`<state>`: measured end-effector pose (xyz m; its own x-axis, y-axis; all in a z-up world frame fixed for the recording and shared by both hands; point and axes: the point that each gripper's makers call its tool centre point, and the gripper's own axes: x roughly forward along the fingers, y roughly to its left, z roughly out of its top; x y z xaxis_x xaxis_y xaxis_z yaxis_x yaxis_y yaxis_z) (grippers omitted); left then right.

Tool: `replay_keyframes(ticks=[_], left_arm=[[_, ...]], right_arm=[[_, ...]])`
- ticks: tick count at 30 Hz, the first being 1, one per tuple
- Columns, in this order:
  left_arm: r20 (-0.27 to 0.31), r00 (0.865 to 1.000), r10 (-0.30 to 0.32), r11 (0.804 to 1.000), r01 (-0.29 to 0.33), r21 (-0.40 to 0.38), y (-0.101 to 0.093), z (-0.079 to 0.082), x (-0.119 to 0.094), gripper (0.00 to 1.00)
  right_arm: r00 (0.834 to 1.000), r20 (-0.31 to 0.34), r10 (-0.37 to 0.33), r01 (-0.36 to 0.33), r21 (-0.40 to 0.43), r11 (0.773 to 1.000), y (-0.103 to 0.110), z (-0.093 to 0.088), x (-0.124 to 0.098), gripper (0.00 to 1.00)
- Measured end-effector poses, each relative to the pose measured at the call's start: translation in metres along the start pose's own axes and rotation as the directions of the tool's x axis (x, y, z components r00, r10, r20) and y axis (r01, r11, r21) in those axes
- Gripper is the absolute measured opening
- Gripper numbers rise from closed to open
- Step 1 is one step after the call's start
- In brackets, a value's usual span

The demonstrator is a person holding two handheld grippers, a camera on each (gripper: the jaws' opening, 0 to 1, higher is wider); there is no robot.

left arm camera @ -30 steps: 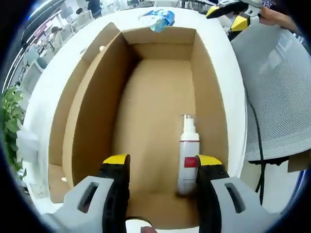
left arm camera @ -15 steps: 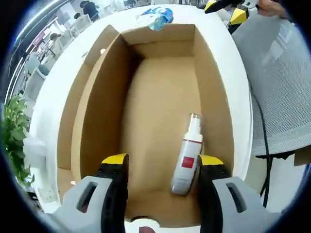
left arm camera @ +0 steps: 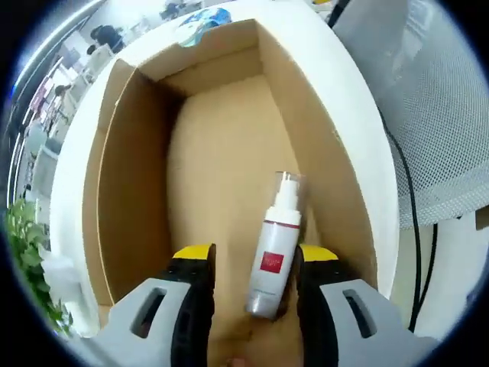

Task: Operate the shoe box by opening the lid, removing the specified soft item, and placing it in the target area until the item is outside and the box remains undamaged.

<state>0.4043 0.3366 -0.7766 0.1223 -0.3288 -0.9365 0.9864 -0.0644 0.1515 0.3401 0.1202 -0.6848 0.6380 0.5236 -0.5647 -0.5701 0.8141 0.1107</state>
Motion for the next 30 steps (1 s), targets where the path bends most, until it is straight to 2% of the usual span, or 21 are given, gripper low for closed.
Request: replay_keyframes(ticks=[3,5,8,13,17,22,25,30], left_arm=[[-0.003,1.0,-0.025,0.999,0.025,0.033,-0.007,-0.002,0.005,0.23],[0.01,0.999,-0.031,0.998,0.03,0.048,-0.009,-0.001,0.009,0.23],[0.022,0.999,-0.05,0.999,0.049,0.023,-0.011,0.0,0.01,0.22],[0.049,0.998,-0.048,0.999,0.049,-0.001,-0.009,-0.001,0.012,0.21],[0.081,0.997,-0.014,0.999,0.018,-0.047,-0.008,0.001,0.011,0.21],[0.087,0.996,0.034,0.997,-0.028,-0.067,-0.002,-0.002,0.007,0.21],[0.105,0.992,0.064,0.996,-0.056,-0.074,0.003,0.001,0.002,0.21],[0.146,0.98,0.135,0.988,-0.122,-0.092,0.017,0.015,-0.013,0.21]], right_arm=[[1.0,-0.01,0.002,-0.002,-0.005,1.0,0.001,-0.002,0.0,0.36],[1.0,-0.01,0.0,0.0,0.002,1.0,0.0,-0.003,0.0,0.36],[1.0,-0.013,-0.004,0.004,0.01,1.0,-0.002,-0.005,-0.001,0.36],[1.0,-0.016,-0.01,0.01,0.014,1.0,-0.004,-0.005,-0.001,0.36],[1.0,-0.026,-0.005,0.006,0.01,1.0,-0.001,-0.008,0.0,0.36],[0.999,-0.036,-0.001,0.001,0.006,1.0,0.001,-0.01,-0.001,0.36],[0.999,-0.035,0.004,-0.004,0.009,1.0,0.002,-0.01,-0.001,0.37],[0.999,-0.041,0.019,-0.019,0.01,1.0,0.007,-0.011,0.001,0.37]])
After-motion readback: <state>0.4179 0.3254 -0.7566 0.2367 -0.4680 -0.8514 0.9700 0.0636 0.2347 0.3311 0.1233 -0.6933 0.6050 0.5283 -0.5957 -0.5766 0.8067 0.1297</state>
